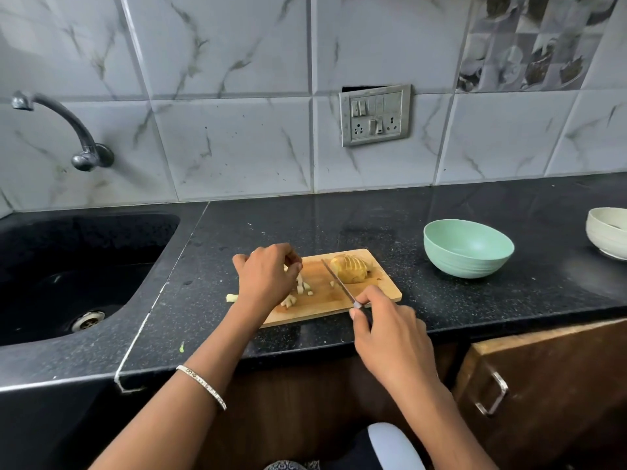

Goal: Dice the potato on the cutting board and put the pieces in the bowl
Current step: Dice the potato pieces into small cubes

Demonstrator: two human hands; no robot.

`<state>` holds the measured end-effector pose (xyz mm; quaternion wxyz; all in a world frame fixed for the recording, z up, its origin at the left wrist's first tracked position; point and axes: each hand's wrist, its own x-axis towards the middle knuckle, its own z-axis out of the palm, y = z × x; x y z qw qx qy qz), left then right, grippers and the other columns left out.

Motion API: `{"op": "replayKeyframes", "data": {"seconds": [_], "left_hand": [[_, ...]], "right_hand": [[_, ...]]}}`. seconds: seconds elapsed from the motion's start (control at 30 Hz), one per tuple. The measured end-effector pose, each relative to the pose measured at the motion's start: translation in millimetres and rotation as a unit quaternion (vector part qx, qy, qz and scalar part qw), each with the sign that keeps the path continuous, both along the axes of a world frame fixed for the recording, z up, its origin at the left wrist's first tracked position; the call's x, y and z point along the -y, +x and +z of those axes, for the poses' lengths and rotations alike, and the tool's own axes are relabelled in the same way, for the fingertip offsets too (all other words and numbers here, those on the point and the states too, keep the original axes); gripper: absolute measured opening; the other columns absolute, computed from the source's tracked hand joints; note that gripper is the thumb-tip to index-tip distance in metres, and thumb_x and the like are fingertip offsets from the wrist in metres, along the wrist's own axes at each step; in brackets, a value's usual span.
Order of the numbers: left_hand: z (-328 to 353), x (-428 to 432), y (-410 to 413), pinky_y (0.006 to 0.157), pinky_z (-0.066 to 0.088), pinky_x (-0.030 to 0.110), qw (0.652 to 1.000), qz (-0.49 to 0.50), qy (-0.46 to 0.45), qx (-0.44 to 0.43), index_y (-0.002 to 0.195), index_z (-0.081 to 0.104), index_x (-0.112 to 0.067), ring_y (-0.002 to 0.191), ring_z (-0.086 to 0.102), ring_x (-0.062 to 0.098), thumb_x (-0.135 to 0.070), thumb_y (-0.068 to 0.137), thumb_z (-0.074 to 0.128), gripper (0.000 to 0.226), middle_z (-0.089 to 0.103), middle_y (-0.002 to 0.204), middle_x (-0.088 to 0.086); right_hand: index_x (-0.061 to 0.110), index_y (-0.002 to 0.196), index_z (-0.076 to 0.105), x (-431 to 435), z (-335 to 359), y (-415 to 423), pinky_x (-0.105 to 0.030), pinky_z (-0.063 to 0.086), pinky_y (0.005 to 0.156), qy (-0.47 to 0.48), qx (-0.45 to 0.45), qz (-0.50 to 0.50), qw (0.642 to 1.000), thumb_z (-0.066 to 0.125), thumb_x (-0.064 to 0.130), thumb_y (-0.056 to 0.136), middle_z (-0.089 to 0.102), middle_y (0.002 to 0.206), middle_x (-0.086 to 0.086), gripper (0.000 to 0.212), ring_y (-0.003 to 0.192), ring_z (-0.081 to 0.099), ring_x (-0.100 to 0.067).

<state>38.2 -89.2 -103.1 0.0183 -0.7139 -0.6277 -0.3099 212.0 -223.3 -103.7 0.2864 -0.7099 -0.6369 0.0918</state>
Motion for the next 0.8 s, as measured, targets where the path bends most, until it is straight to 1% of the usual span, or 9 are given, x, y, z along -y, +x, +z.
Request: {"op": "replayKeyframes", "data": {"seconds": [0.07,0.17,0.23,0.3,0.37,0.47,0.63,0.7,0.8], "left_hand": [[2.1,-0.9,0.5,0.083,0.025,0.037,1.0,0.001,0.01,0.02,0.095,0.068,-0.032,0.098,0.064,0.011,-0.034,0.091,0.06,0.009,0.07,0.089,-0.018],[4.6,-0.6,3.4,0.082,0.027,0.037,0.999,-0.008,0.015,0.037,0.096,0.068,-0.033,0.098,0.064,0.009,-0.034,0.091,0.06,0.009,0.071,0.089,-0.018],[7.4,0.9,7.2,0.081,0.026,0.037,0.999,-0.014,0.019,0.038,0.097,0.068,-0.033,0.099,0.064,0.008,-0.035,0.09,0.061,0.01,0.071,0.091,-0.018],[11.2,3.1,10.7,0.08,0.025,0.036,0.999,-0.017,0.027,0.039,0.098,0.068,-0.033,0.099,0.064,0.007,-0.035,0.09,0.062,0.01,0.071,0.092,-0.019],[15.0,4.7,13.7,0.079,0.023,0.035,0.998,-0.02,0.036,0.04,0.098,0.068,-0.034,0.099,0.063,0.007,-0.034,0.091,0.061,0.01,0.07,0.092,-0.019],[18.1,5.4,15.4,0.079,0.023,0.035,0.997,-0.022,0.05,0.045,0.099,0.067,-0.035,0.099,0.062,0.009,-0.033,0.092,0.061,0.01,0.07,0.093,-0.019],[12.2,3.5,19.5,0.079,0.021,0.035,0.997,-0.036,0.04,0.053,0.097,0.067,-0.037,0.101,0.062,0.007,-0.035,0.09,0.063,0.009,0.07,0.092,-0.021],[9.2,2.7,25.4,0.081,0.022,0.035,0.998,-0.046,0.021,0.042,0.1,0.068,-0.037,0.103,0.062,0.007,-0.039,0.089,0.065,0.012,0.07,0.095,-0.021],[4.8,0.7,36.6,0.084,0.026,0.037,0.998,-0.068,-0.011,0.013,0.104,0.067,-0.039,0.105,0.06,0.007,-0.049,0.085,0.068,0.022,0.069,0.1,-0.022]], "right_hand": [[0.033,0.111,0.048,0.4,1.4,4.9,-0.036,0.036,0.069,-0.01,0.019,-0.011,1.0,0.045,0.04,0.104,0.047,0.089,0.004,0.011,0.103,0.059,-0.031],[0.032,0.111,0.049,0.2,-0.6,3.5,-0.036,0.037,0.069,-0.026,0.012,0.005,1.0,0.046,0.039,0.104,0.047,0.089,0.005,0.01,0.104,0.058,-0.029],[0.033,0.109,0.05,-0.2,-3.9,-2.2,-0.036,0.039,0.07,-0.031,-0.011,0.036,0.999,0.047,0.041,0.103,0.051,0.09,0.005,0.01,0.102,0.058,-0.027],[0.034,0.11,0.051,-0.5,-6.0,-9.9,-0.036,0.041,0.072,-0.038,-0.055,0.067,0.996,0.049,0.043,0.102,0.053,0.091,0.006,0.012,0.098,0.058,-0.025],[0.035,0.111,0.052,-0.6,-7.3,-14.6,-0.036,0.042,0.072,-0.028,-0.079,0.078,0.993,0.049,0.044,0.102,0.056,0.09,0.006,0.013,0.094,0.058,-0.023],[0.034,0.108,0.051,-1.6,-7.9,-9.7,-0.038,0.042,0.072,0.01,-0.07,0.053,0.996,0.048,0.044,0.102,0.062,0.091,0.003,0.011,0.093,0.059,-0.024],[0.036,0.109,0.052,-2.3,-3.8,15.0,-0.037,0.036,0.071,0.032,-0.071,-0.001,0.997,0.049,0.045,0.101,0.062,0.086,0.005,0.013,0.093,0.059,-0.025],[0.037,0.111,0.055,-2.1,-1.6,23.7,-0.035,0.036,0.071,0.045,-0.081,-0.018,0.996,0.051,0.042,0.101,0.059,0.084,0.01,0.013,0.095,0.059,-0.023],[0.038,0.113,0.055,-1.3,-0.9,32.3,-0.036,0.042,0.076,0.046,-0.097,-0.033,0.994,0.052,0.04,0.101,0.048,0.079,0.017,0.012,0.1,0.057,-0.022]]}}
